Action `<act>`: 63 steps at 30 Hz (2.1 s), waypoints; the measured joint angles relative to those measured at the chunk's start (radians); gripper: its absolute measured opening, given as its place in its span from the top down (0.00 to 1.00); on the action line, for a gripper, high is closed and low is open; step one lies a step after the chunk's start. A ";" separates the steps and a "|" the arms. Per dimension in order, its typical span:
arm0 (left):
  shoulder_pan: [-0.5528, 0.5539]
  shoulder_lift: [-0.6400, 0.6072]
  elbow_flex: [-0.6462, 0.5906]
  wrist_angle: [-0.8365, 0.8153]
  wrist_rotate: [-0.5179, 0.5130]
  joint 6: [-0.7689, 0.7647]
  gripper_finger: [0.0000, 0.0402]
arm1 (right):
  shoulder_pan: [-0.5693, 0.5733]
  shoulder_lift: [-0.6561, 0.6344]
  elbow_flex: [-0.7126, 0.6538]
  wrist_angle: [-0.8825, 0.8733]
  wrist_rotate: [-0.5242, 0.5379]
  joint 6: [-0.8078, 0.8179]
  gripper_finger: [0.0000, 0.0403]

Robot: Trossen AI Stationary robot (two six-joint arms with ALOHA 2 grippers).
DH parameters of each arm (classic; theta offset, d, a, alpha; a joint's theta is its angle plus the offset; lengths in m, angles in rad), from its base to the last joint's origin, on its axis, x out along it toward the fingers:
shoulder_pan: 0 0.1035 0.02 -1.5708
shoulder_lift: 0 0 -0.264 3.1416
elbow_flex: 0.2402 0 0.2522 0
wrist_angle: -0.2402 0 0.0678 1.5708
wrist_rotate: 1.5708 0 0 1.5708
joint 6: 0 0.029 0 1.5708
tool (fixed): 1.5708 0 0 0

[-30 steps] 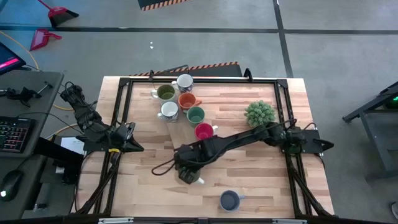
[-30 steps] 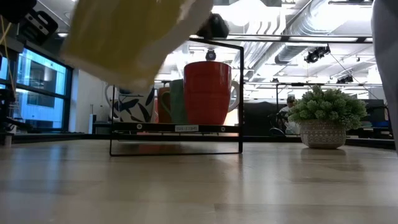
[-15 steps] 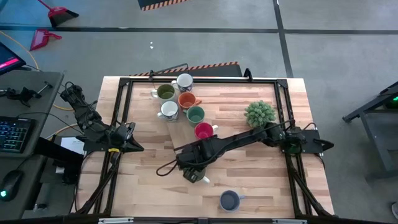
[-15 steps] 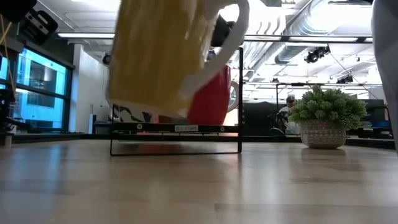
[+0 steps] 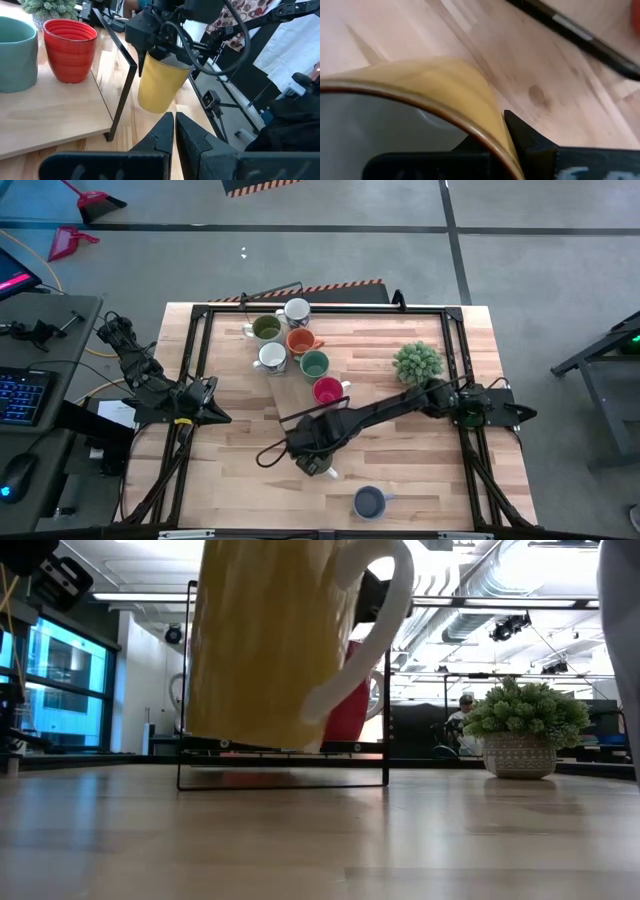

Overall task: Place coffee mugs
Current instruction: Move the yellow mug to the bottom center

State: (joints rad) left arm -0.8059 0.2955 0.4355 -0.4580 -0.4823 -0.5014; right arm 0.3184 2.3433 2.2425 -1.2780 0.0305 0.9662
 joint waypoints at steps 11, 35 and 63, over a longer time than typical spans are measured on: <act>0.000 0.000 0.000 0.000 0.000 0.013 0.98 | 0.009 0.016 0.000 -0.029 -0.006 0.161 1.00; 0.000 0.000 0.000 0.007 0.000 0.041 0.98 | 0.014 0.047 0.000 0.001 -0.025 0.197 1.00; 0.000 0.000 0.000 0.006 0.003 0.042 0.98 | 0.006 0.077 0.006 -0.016 -0.058 0.196 0.87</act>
State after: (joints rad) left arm -0.8055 0.2953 0.4355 -0.4517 -0.4791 -0.4596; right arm 0.3249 2.4199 2.2490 -1.2942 -0.0273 1.1622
